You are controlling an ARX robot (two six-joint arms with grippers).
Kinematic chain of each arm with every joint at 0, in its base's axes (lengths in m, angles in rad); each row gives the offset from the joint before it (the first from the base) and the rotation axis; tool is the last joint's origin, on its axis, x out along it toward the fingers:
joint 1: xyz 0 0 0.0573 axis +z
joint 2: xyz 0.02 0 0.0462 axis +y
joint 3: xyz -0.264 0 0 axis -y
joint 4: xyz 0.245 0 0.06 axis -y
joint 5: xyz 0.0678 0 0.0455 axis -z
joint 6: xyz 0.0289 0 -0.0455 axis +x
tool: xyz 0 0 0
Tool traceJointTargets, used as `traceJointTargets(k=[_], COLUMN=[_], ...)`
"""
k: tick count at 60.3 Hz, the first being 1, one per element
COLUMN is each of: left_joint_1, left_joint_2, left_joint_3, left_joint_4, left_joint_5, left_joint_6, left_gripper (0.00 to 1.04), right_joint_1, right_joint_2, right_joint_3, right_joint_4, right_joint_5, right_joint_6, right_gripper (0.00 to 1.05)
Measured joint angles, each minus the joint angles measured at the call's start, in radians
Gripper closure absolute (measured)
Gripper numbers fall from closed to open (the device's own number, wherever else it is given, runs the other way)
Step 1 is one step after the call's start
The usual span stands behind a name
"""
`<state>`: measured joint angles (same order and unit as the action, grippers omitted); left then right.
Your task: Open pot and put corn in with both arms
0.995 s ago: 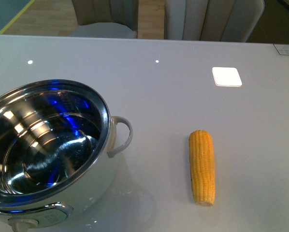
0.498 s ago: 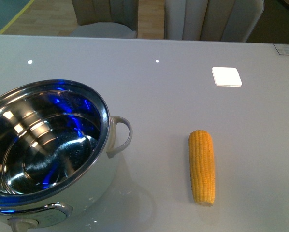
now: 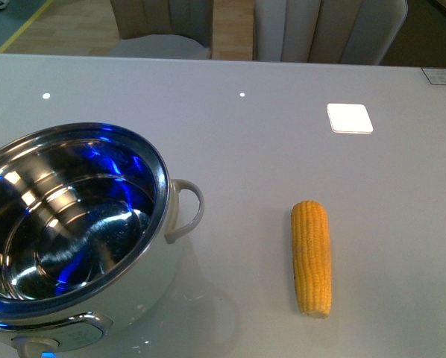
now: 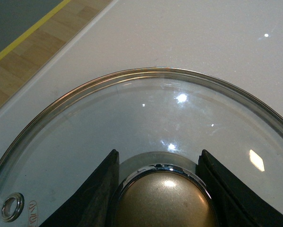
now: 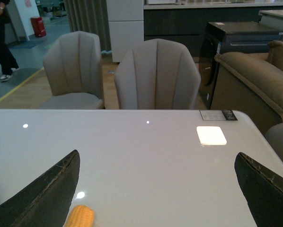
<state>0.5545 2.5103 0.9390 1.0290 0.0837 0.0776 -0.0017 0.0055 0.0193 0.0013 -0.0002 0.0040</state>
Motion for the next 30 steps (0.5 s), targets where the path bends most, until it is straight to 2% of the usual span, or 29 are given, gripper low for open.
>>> traceJointTargets(k=[11, 30], left_joint_1=[0.006, 0.006], left_joint_2=[0.009, -0.042], left_joint_3=[0.008, -0.03], left_joint_4=[0.0, -0.018], left_joint_5=[0.003, 0.018], left_joint_6=[0.004, 0.003], left_gripper=[0.61, 0.1], right_joint_1=[0.0, 0.0], right_joint_2=[0.0, 0.0], right_joint_3=[0.0, 0.0], right_joint_4=[0.0, 0.0], right_joint_5=[0.0, 0.0], right_joint_6=[0.0, 0.0], right_gripper=[0.09, 0.09])
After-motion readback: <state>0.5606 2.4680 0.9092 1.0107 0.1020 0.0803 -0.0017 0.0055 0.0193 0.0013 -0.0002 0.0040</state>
